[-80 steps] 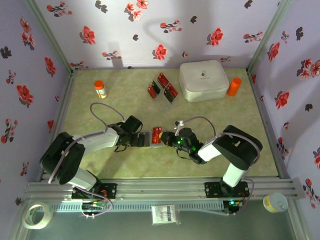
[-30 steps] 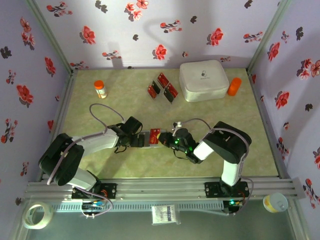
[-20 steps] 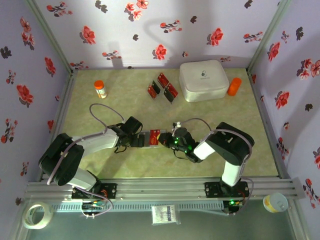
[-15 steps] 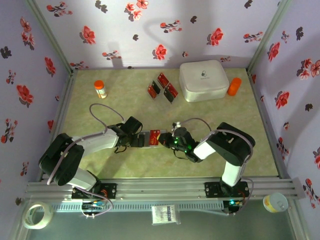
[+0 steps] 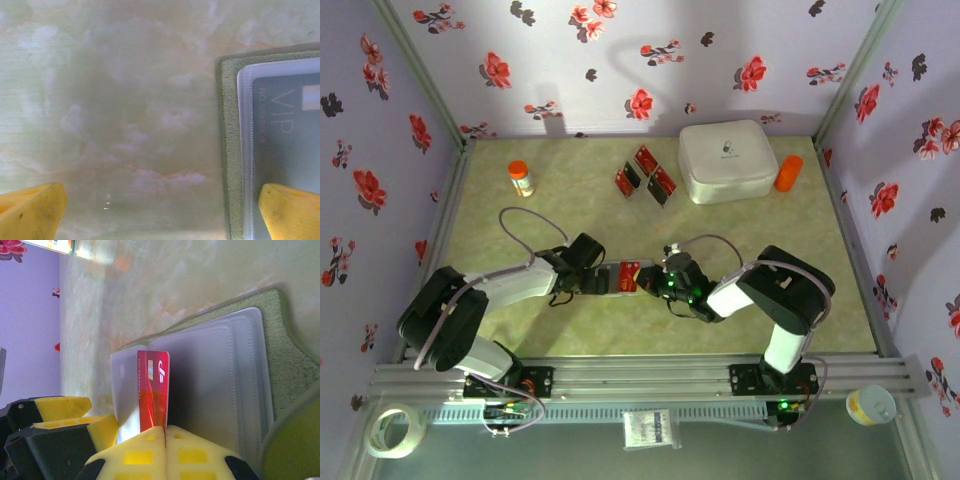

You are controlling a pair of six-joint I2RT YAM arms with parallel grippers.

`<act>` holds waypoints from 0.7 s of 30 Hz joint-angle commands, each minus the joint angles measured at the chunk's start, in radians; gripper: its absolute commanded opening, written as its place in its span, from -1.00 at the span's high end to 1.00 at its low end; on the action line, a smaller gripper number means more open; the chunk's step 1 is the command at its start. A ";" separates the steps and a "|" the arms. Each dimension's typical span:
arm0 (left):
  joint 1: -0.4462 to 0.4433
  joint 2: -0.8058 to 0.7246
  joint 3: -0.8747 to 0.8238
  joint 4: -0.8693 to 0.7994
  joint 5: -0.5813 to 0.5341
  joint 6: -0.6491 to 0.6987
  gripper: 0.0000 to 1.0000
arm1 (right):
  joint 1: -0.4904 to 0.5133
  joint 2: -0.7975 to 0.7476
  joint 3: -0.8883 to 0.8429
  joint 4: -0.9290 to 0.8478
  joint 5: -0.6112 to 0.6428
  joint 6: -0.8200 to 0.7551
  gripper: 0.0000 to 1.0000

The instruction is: Put the credit cards into the card holder

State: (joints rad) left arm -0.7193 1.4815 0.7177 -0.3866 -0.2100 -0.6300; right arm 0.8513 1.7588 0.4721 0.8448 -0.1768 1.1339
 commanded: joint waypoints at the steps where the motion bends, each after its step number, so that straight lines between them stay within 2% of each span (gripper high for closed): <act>1: -0.009 0.002 -0.024 -0.034 -0.012 -0.016 -0.99 | 0.011 0.002 -0.002 -0.147 -0.021 -0.016 1.00; 10: -0.010 0.007 -0.021 -0.028 -0.012 -0.013 -0.99 | 0.011 0.013 0.045 -0.230 -0.052 -0.029 1.00; 18: -0.009 0.008 -0.023 -0.022 -0.009 -0.012 -1.00 | 0.008 0.054 0.156 -0.365 -0.100 -0.089 1.00; 21: -0.009 0.011 -0.021 -0.020 -0.006 -0.012 -1.00 | 0.006 0.047 0.192 -0.424 -0.117 -0.118 0.67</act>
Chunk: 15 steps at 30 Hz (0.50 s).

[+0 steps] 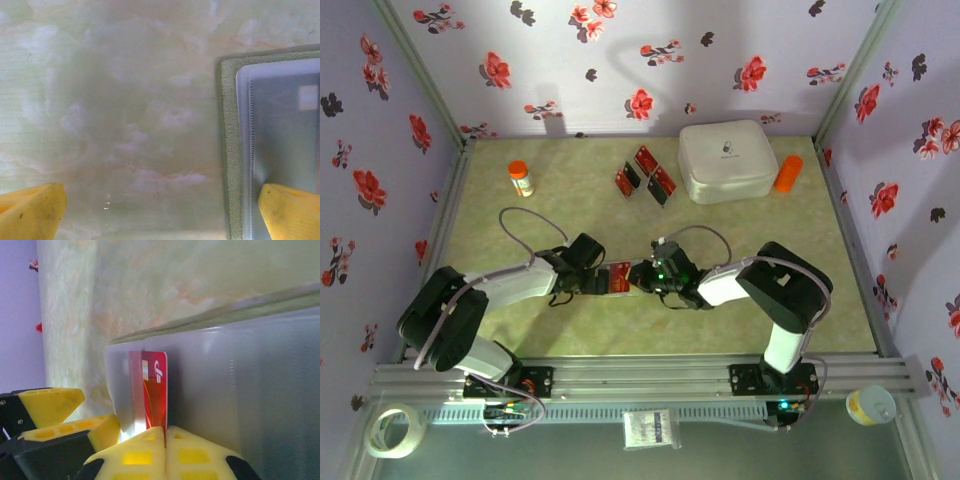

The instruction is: Put the credit cards into the card holder

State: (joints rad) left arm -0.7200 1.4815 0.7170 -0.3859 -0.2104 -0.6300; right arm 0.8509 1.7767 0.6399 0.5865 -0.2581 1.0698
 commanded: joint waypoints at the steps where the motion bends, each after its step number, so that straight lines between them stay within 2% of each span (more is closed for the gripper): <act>1: -0.009 0.010 -0.022 -0.022 -0.006 -0.013 -0.99 | 0.005 0.019 0.031 -0.189 -0.039 -0.066 0.53; 3: -0.008 0.009 -0.018 -0.022 -0.006 -0.012 -0.99 | -0.001 -0.017 0.053 -0.248 -0.042 -0.094 0.30; 7: -0.006 0.001 -0.014 -0.026 -0.005 -0.021 -1.00 | -0.017 -0.087 0.118 -0.414 -0.029 -0.172 0.12; 11: -0.001 -0.016 -0.008 -0.034 -0.007 -0.028 -1.00 | -0.028 -0.118 0.192 -0.568 -0.007 -0.248 0.14; 13: 0.002 -0.026 -0.006 -0.038 -0.007 -0.033 -1.00 | -0.030 -0.112 0.226 -0.611 -0.003 -0.278 0.26; 15: 0.006 -0.033 -0.004 -0.039 -0.009 -0.038 -1.00 | -0.030 -0.090 0.262 -0.641 -0.008 -0.298 0.47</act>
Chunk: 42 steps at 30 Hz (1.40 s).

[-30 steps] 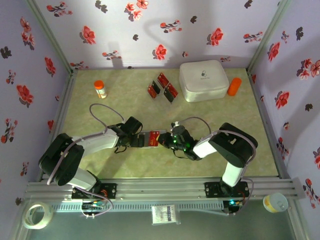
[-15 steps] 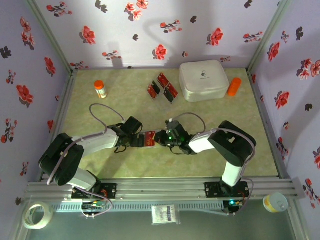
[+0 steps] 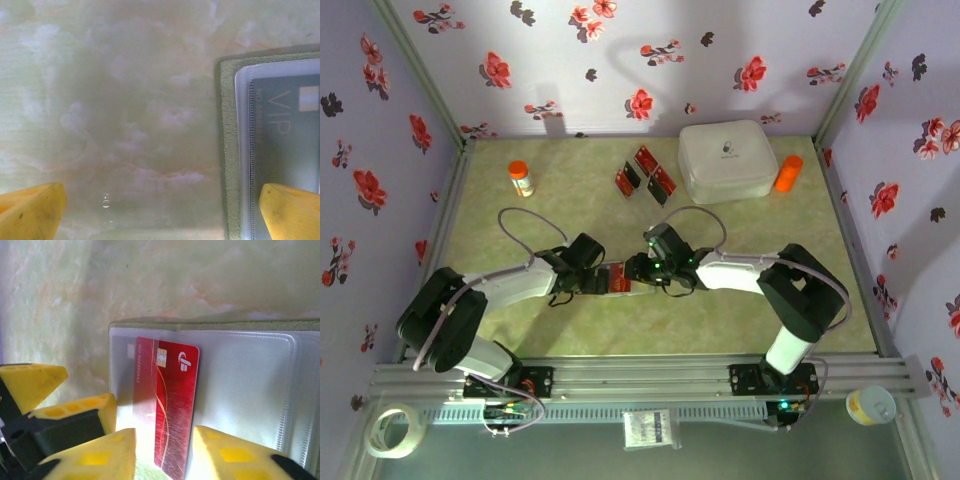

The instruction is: Put the credit cards into the card holder

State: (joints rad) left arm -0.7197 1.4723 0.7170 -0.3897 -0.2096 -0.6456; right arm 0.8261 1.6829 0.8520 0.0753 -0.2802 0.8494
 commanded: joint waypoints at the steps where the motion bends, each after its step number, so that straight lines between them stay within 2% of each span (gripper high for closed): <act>1: 0.008 -0.026 -0.004 -0.035 -0.010 -0.023 -1.00 | -0.006 0.015 0.067 -0.139 0.011 -0.085 0.56; 4: 0.017 -0.030 -0.001 -0.038 -0.014 -0.027 -0.99 | -0.005 0.058 0.110 -0.156 -0.003 -0.102 0.70; 18: 0.045 -0.014 -0.015 -0.020 -0.017 -0.026 -1.00 | 0.004 0.196 0.154 -0.121 -0.020 -0.080 0.95; 27: 0.079 -0.038 0.010 -0.035 -0.012 -0.012 -1.00 | 0.031 0.248 0.203 -0.067 -0.056 -0.025 1.00; 31: 0.099 -0.063 0.026 -0.044 -0.003 -0.014 -1.00 | 0.029 0.194 0.196 -0.071 -0.046 -0.019 1.00; 36: 0.116 -0.086 0.027 -0.053 0.005 -0.027 -1.00 | 0.021 0.103 0.168 -0.117 -0.002 -0.041 0.90; 42: 0.129 -0.074 0.015 -0.058 0.004 -0.032 -1.00 | 0.018 0.096 0.149 -0.160 0.013 -0.076 0.93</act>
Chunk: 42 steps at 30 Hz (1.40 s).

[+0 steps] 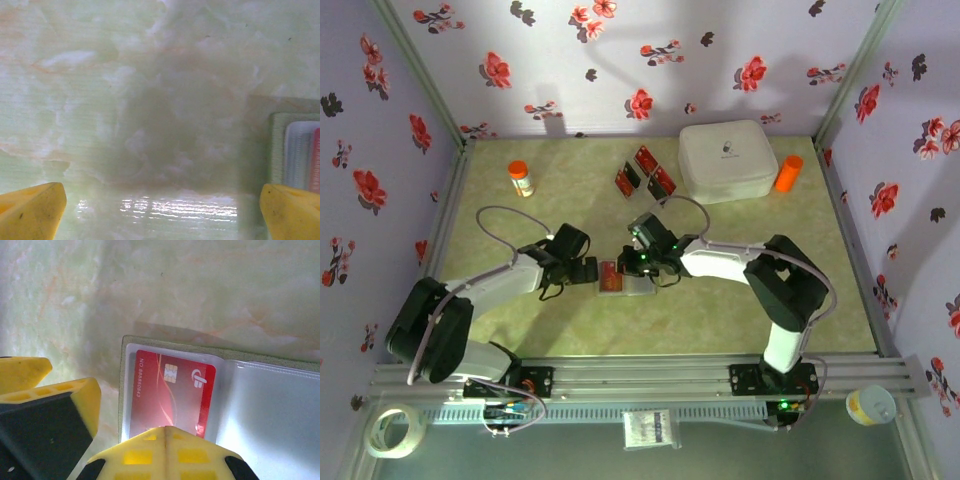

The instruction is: Put the credit cards into the card holder

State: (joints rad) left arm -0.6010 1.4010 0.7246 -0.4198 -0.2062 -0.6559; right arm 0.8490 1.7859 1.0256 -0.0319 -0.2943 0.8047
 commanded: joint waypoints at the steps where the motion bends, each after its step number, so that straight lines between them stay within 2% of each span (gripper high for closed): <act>1: 0.010 0.003 0.006 -0.029 0.001 -0.021 -1.00 | -0.004 -0.002 -0.024 -0.054 0.026 -0.033 0.94; 20: 0.010 0.099 0.021 -0.025 0.001 -0.022 -1.00 | -0.004 0.081 0.029 -0.070 0.011 -0.078 1.00; 42: 0.009 0.096 -0.007 0.001 0.007 -0.022 -1.00 | 0.010 0.165 0.098 -0.071 -0.026 -0.061 1.00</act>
State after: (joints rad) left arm -0.5972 1.4933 0.7246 -0.4267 -0.2062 -0.6563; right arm 0.8494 1.9148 1.0962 -0.0887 -0.3229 0.7429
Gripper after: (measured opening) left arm 0.997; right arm 0.063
